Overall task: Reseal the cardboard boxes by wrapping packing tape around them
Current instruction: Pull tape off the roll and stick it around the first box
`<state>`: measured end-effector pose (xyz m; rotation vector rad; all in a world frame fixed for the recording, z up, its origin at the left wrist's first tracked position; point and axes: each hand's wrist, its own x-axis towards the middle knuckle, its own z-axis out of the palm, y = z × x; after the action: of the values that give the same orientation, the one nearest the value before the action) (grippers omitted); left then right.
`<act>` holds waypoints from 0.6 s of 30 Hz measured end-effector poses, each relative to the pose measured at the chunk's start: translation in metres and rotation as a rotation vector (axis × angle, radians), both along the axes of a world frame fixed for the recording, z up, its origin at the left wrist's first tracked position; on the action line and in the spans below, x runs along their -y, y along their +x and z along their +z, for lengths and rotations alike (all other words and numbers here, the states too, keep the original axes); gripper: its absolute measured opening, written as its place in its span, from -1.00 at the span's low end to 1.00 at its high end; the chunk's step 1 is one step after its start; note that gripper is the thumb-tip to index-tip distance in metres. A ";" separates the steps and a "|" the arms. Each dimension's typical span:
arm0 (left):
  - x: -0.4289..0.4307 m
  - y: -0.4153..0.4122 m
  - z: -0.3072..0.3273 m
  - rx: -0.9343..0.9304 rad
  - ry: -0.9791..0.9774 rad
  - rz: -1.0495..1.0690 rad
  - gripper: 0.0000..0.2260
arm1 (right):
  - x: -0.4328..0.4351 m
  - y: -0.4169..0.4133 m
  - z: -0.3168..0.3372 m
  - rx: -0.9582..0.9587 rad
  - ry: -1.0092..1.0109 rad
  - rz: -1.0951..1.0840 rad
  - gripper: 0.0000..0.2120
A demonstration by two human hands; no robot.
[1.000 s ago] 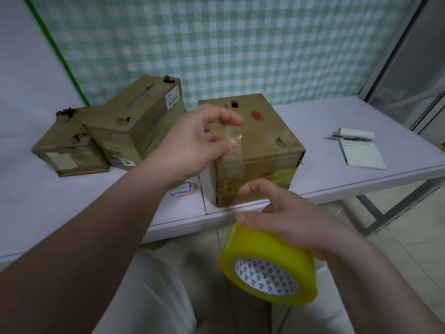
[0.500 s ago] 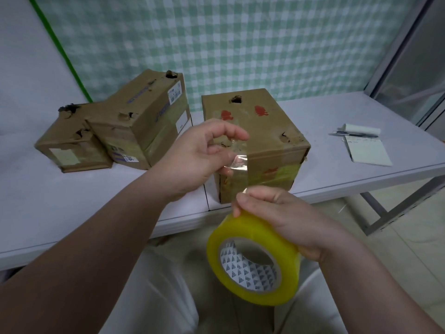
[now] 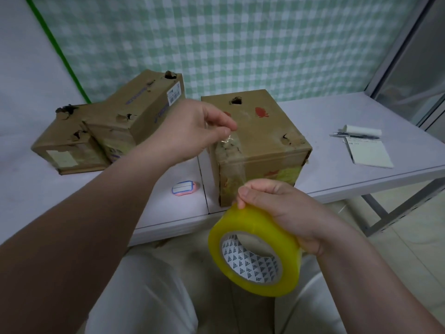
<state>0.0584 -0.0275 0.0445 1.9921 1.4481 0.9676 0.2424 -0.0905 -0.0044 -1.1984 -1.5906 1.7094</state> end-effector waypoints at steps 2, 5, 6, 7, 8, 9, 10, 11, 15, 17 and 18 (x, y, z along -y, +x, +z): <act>-0.006 0.001 -0.002 -0.062 0.004 0.011 -0.86 | -0.005 0.000 0.000 0.024 -0.013 -0.002 -0.74; -0.013 0.002 -0.004 -0.115 0.008 0.016 -0.87 | -0.011 0.000 0.001 0.047 -0.039 0.007 -0.73; -0.014 0.002 -0.005 -0.115 0.004 0.015 -0.87 | -0.013 0.001 0.001 0.053 -0.045 0.012 -0.73; -0.015 0.002 -0.006 -0.116 0.000 0.011 -0.87 | -0.014 0.001 0.001 0.058 -0.049 0.017 -0.73; -0.017 0.002 -0.008 -0.123 0.003 0.005 -0.87 | -0.016 0.002 0.001 0.063 -0.051 0.021 -0.73; -0.018 0.002 -0.009 -0.135 0.011 -0.002 -0.87 | -0.017 0.003 0.000 0.067 -0.055 0.022 -0.73; -0.019 0.002 -0.010 -0.145 0.021 -0.011 -0.87 | -0.018 0.003 0.000 0.071 -0.059 0.023 -0.73; -0.019 0.002 -0.011 -0.153 0.032 -0.019 -0.87 | -0.019 0.004 0.000 0.077 -0.061 0.025 -0.72; -0.020 0.001 -0.016 -0.218 0.114 -0.028 -0.88 | -0.022 0.004 -0.004 0.092 -0.071 0.027 -0.72; -0.020 0.002 -0.020 -0.286 0.189 -0.032 -0.88 | -0.023 0.003 -0.006 0.096 -0.089 0.024 -0.72; -0.020 0.002 -0.024 -0.319 0.231 -0.035 -0.88 | -0.024 0.002 -0.008 0.096 -0.099 0.024 -0.72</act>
<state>0.0604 -0.0073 0.0207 2.4220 1.5140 0.8643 0.2446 -0.0666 -0.0120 -1.3330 -1.5981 1.7890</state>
